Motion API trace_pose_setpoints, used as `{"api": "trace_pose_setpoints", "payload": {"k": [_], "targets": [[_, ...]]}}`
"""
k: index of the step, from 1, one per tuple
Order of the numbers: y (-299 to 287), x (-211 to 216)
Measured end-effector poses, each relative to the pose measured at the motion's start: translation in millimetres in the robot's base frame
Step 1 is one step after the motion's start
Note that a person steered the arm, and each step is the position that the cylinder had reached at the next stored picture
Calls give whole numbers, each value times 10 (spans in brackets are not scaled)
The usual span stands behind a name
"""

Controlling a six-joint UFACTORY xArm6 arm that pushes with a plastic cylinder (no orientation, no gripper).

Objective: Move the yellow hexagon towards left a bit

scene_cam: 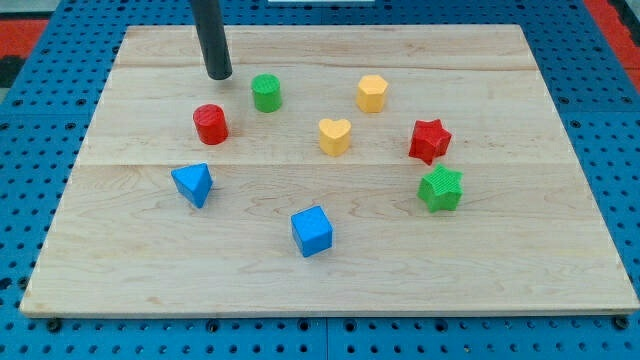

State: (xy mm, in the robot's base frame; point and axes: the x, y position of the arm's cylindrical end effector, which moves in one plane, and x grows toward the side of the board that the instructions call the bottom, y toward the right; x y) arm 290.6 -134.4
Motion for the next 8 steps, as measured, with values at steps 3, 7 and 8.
{"api": "trace_pose_setpoints", "payload": {"k": [3,7,8], "targets": [[39,0],[2921,127],[2576,294]]}}
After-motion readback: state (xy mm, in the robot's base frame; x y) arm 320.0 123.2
